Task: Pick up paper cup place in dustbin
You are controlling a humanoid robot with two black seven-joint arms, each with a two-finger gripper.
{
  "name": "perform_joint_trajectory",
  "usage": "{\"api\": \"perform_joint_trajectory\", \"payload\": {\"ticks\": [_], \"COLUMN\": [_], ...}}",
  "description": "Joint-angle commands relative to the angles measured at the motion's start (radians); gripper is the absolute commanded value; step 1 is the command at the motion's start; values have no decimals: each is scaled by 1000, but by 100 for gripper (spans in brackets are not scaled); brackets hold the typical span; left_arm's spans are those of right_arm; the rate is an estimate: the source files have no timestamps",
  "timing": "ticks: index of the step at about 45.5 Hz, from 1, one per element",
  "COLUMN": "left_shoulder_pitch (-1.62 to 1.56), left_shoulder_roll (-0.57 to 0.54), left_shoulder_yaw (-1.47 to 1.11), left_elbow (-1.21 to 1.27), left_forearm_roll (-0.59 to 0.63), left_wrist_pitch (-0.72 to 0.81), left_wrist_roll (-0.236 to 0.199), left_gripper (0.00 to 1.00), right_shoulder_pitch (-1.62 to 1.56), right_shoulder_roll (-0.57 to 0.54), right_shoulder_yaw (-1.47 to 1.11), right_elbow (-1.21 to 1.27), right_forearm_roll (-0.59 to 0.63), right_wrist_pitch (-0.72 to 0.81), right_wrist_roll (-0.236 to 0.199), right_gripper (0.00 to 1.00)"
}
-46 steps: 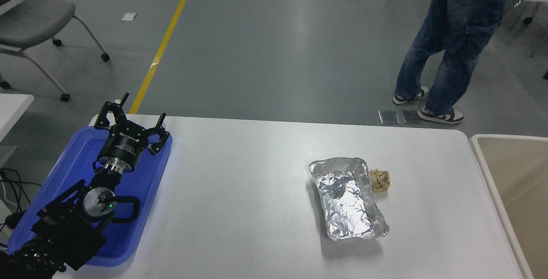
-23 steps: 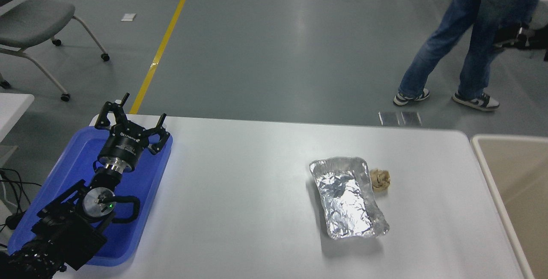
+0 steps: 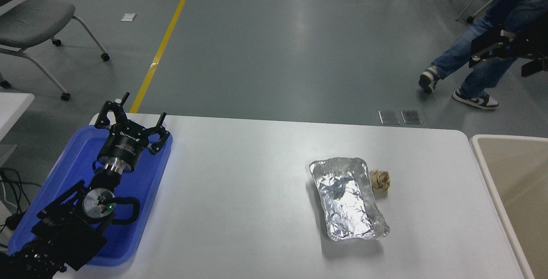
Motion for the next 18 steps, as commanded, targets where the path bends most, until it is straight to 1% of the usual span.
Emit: {"api": "perform_joint_trajectory", "payload": {"ticks": [1, 10, 18], "left_shoulder_pitch": [0, 0, 0], "left_shoulder_roll": [0, 0, 0], "left_shoulder_yaw": [0, 0, 0], "left_elbow": [0, 0, 0], "left_forearm_roll": [1, 1, 0], "left_wrist_pitch": [1, 1, 1], "left_wrist_roll": [0, 0, 0], "left_gripper": [100, 100, 100], "right_shoulder_pitch": [49, 36, 16], "right_shoulder_roll": [7, 24, 49], "right_shoulder_yaw": [89, 176, 185], "right_elbow": [109, 126, 124], "right_forearm_roll": [-2, -10, -37], "right_wrist_pitch": [41, 41, 41], "right_wrist_roll": [0, 0, 0], "right_gripper": [100, 100, 100]}}
